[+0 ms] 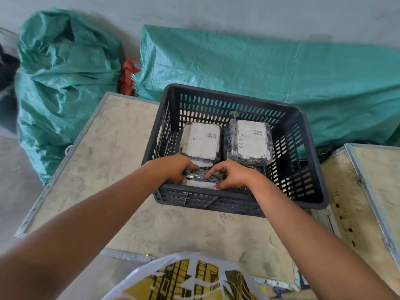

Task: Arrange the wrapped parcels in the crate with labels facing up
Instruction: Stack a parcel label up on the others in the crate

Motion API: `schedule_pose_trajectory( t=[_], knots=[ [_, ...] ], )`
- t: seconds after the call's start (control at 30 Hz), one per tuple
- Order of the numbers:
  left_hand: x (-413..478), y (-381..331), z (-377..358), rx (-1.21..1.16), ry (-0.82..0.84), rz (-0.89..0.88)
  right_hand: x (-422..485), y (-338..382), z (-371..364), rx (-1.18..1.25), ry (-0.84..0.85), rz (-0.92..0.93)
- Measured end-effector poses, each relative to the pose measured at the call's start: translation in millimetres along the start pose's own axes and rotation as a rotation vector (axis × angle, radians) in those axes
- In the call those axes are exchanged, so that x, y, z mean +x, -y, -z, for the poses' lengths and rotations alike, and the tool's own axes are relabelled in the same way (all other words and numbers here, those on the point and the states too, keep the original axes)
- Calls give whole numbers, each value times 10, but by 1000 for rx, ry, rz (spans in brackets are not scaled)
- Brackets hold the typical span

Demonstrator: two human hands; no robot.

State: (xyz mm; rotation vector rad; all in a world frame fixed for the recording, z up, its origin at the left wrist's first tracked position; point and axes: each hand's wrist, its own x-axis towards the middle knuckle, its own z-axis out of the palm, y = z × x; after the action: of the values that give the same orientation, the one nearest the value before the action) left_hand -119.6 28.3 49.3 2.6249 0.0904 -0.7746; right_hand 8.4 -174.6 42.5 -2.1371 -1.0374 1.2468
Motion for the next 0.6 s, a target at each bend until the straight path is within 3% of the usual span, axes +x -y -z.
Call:
schedule_pose_trajectory(
  t=[0.2, 0.4, 0.6],
  knots=[
    [-41, -18, 38, -87, -128, 12, 18, 72, 44, 51, -107, 40],
    [-137, -65, 104, -413, -638, -73, -212, 115, 317, 398, -205, 25],
    [-193, -92, 149, -454, -612, -230, -451, 302, 739, 422, -208, 113]
  ],
)
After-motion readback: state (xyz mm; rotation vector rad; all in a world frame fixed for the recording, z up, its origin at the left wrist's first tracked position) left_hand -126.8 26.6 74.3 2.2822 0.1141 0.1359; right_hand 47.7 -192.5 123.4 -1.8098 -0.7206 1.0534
